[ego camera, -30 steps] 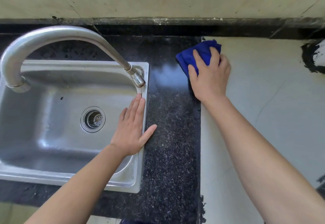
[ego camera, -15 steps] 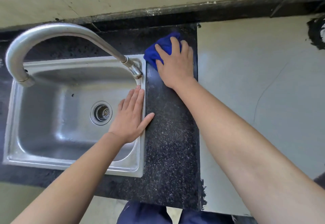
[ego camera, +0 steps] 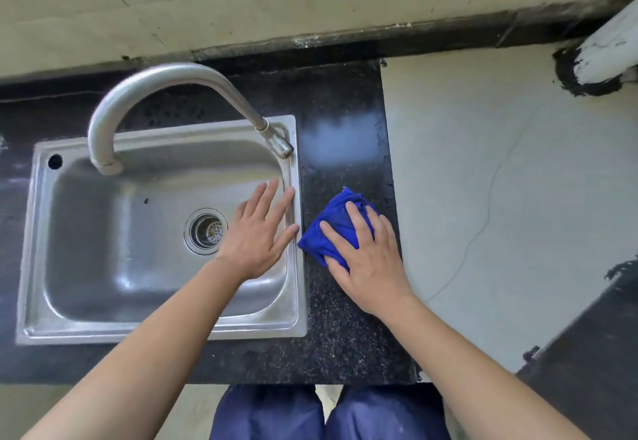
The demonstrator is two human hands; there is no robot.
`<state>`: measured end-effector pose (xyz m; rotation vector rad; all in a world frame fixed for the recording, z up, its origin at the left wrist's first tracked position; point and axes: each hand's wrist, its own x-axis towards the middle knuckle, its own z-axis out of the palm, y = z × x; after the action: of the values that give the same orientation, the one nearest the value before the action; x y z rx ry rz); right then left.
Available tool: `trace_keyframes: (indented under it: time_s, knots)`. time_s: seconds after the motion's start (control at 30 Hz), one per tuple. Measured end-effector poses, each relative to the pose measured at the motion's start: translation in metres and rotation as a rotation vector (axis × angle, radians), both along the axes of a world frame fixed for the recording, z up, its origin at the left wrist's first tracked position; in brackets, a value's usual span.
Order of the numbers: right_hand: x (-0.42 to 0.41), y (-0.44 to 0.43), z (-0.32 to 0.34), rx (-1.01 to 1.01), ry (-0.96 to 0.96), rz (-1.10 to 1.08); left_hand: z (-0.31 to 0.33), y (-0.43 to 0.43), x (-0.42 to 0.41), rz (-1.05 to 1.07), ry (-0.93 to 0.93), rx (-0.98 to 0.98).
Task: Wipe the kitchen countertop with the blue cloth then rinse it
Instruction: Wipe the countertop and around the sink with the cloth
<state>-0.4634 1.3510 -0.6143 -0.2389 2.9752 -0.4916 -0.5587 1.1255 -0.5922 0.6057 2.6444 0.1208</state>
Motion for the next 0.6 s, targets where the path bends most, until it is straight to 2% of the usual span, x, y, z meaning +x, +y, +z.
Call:
trace_keyframes:
  time_s: [0.1,0.3,0.5,0.6]
  knots:
    - [-0.001,-0.019,0.007,0.063,-0.034,-0.121,0.008,-0.02,-0.007,0.024,0.018,-0.004]
    - [-0.014,-0.111,0.026,0.053,-0.131,-0.638,0.022,-0.106,-0.009,0.11,0.013,0.059]
    - [-0.033,-0.159,0.062,-0.07,-0.036,-0.724,0.033,-0.215,-0.02,0.119,0.02,0.124]
    - [-0.052,-0.203,0.073,-0.126,-0.032,-0.645,0.035,-0.245,-0.032,0.126,0.033,0.134]
